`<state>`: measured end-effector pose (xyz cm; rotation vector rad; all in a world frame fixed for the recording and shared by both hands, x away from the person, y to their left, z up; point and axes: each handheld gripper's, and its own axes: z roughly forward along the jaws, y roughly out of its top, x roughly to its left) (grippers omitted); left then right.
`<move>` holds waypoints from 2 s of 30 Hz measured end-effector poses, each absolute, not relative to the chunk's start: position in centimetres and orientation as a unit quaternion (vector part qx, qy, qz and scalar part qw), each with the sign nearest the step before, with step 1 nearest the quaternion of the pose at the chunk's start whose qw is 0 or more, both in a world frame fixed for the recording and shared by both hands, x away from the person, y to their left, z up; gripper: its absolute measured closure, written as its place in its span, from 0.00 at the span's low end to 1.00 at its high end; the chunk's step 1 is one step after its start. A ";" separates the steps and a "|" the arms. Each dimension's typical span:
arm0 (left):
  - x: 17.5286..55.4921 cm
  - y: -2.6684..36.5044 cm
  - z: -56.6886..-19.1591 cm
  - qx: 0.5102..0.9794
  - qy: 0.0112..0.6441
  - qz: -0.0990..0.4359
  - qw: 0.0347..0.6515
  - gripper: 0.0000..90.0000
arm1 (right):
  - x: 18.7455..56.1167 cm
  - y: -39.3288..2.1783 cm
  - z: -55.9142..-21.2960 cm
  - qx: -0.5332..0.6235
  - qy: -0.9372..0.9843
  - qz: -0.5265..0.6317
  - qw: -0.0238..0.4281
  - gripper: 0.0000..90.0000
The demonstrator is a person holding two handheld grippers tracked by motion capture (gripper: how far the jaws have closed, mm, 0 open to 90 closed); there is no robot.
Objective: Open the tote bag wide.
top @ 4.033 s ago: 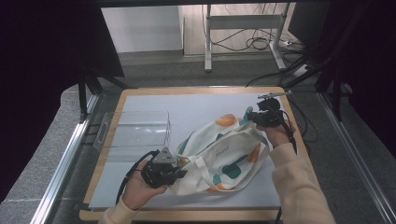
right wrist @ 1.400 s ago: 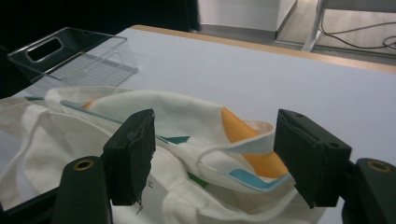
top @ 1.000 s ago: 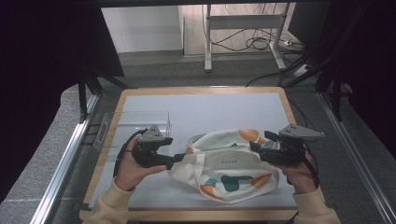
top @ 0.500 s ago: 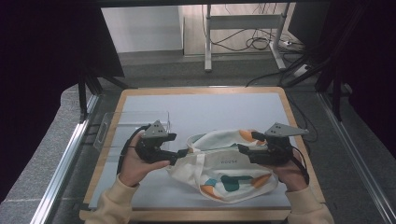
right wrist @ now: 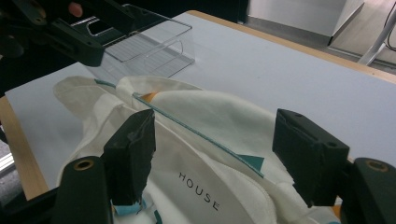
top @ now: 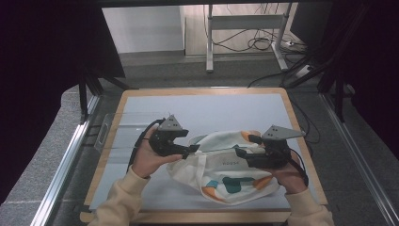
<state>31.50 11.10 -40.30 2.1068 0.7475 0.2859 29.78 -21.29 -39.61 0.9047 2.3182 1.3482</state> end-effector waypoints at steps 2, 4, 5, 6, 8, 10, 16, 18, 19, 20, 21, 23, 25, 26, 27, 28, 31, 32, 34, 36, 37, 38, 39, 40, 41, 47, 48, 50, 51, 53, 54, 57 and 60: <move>31.9 10.8 -40.6 0.848 0.297 0.111 0.425 0.37 | 29.7 -21.3 -39.7 0.316 0.810 0.470 0.155 0.34; 32.3 10.5 -41.0 0.850 0.298 0.108 0.422 0.38 | 29.7 -21.3 -39.9 0.317 0.809 0.470 0.151 0.34; 32.5 10.3 -41.2 0.852 0.295 0.103 0.419 0.39 | 29.7 -21.3 -40.0 0.319 0.810 0.469 0.149 0.34; 32.7 10.1 -41.3 0.855 0.291 0.100 0.417 0.40 | 29.7 -21.3 -40.2 0.320 0.811 0.468 0.147 0.34; 32.9 9.7 -41.6 0.861 0.284 0.093 0.412 0.42 | 29.6 -21.4 -40.4 0.319 0.813 0.465 0.146 0.34; 33.1 9.2 -41.9 0.864 0.282 0.088 0.407 0.42 | 29.7 -21.5 -40.4 0.320 0.812 0.466 0.145 0.34; 33.6 8.1 -42.8 0.877 0.270 0.076 0.389 0.45 | 29.6 -21.6 -40.3 0.320 0.811 0.469 0.143 0.34; 33.8 7.9 -43.1 0.885 0.256 0.067 0.382 0.49 | 29.7 -21.6 -40.4 0.321 0.811 0.469 0.142 0.34; 33.8 7.8 -43.2 0.891 0.245 0.058 0.378 0.53 | 29.6 -21.6 -40.4 0.321 0.811 0.469 0.142 0.34; 33.8 7.7 -43.4 0.895 0.236 0.046 0.375 0.57 | 29.7 -21.7 -40.4 0.322 0.811 0.469 0.141 0.34; 33.8 7.6 -43.5 0.899 0.233 0.042 0.368 0.60 | 29.7 -21.7 -40.4 0.322 0.810 0.469 0.141 0.34; 33.7 7.4 -43.6 0.903 0.228 0.039 0.361 0.69 | 29.7 -21.7 -40.4 0.323 0.810 0.469 0.141 0.34; 33.7 7.3 -43.6 0.905 0.227 0.030 0.359 0.78 | 29.7 -21.7 -40.5 0.323 0.810 0.468 0.140 0.34; 33.7 7.3 -43.6 0.904 0.229 0.028 0.359 0.82 | 29.7 -21.6 -40.5 0.323 0.810 0.468 0.140 0.34; 33.7 7.3 -43.6 0.904 0.229 0.026 0.361 0.85 | 29.7 -21.6 -40.5 0.322 0.811 0.468 0.139 0.34; 33.8 7.3 -43.6 0.904 0.229 0.024 0.362 0.87 | 29.7 -21.6 -40.5 0.322 0.811 0.469 0.140 0.34; 33.7 7.4 -43.6 0.903 0.230 0.026 0.362 0.89 | 29.7 -21.8 -40.3 0.322 0.809 0.471 0.141 0.34; 33.7 7.4 -43.6 0.903 0.231 0.027 0.362 0.90 | 29.6 -21.8 -40.3 0.323 0.808 0.472 0.142 0.35; 33.6 7.4 -43.6 0.901 0.235 0.030 0.364 0.90 | 29.6 -21.9 -40.3 0.324 0.807 0.472 0.143 0.35; 33.5 7.4 -43.7 0.900 0.236 0.028 0.366 0.90 | 29.5 -21.9 -40.2 0.323 0.809 0.470 0.144 0.35; 33.5 7.4 -43.7 0.900 0.234 0.029 0.366 0.91 | 29.5 -21.8 -40.2 0.320 0.810 0.469 0.145 0.35; 33.5 7.5 -43.7 0.901 0.232 0.029 0.366 0.91 | 29.5 -21.7 -40.2 0.316 0.813 0.467 0.146 0.35; 33.5 7.5 -43.7 0.899 0.234 0.026 0.369 0.91 | 29.6 -21.6 -40.2 0.313 0.815 0.465 0.148 0.36; 33.5 7.6 -43.8 0.899 0.233 0.026 0.369 0.91 | 29.6 -21.5 -40.2 0.312 0.816 0.464 0.146 0.36; 33.5 7.6 -43.8 0.898 0.233 0.026 0.372 0.91 | 29.7 -21.4 -40.2 0.309 0.819 0.462 0.144 0.36; 33.5 7.5 -43.6 0.904 0.227 0.029 0.361 0.91 | 30.2 -20.3 -39.9 0.285 0.843 0.435 0.140 0.37; 33.5 7.5 -43.7 0.901 0.230 0.028 0.365 0.91 | 30.2 -20.1 -39.8 0.284 0.846 0.429 0.141 0.37; 33.5 7.4 -43.7 0.899 0.234 0.027 0.368 0.91 | 30.4 -19.4 -39.6 0.272 0.855 0.419 0.142 0.38; 33.5 7.4 -43.7 0.899 0.235 0.026 0.369 0.91 | 30.4 -19.1 -39.5 0.269 0.857 0.417 0.140 0.38; 33.4 7.4 -43.7 0.900 0.236 0.026 0.366 0.91 | 30.6 -18.5 -39.5 0.258 0.865 0.408 0.135 0.39; 33.4 7.4 -43.7 0.900 0.236 0.026 0.366 0.91 | 30.7 -18.1 -39.6 0.253 0.870 0.402 0.132 0.39; 33.4 7.4 -43.7 0.900 0.237 0.027 0.366 0.91 | 30.9 -17.0 -40.0 0.240 0.884 0.381 0.125 0.41; 33.3 7.3 -43.7 0.896 0.243 0.024 0.372 0.91 | 30.9 -16.2 -40.4 0.229 0.894 0.366 0.121 0.44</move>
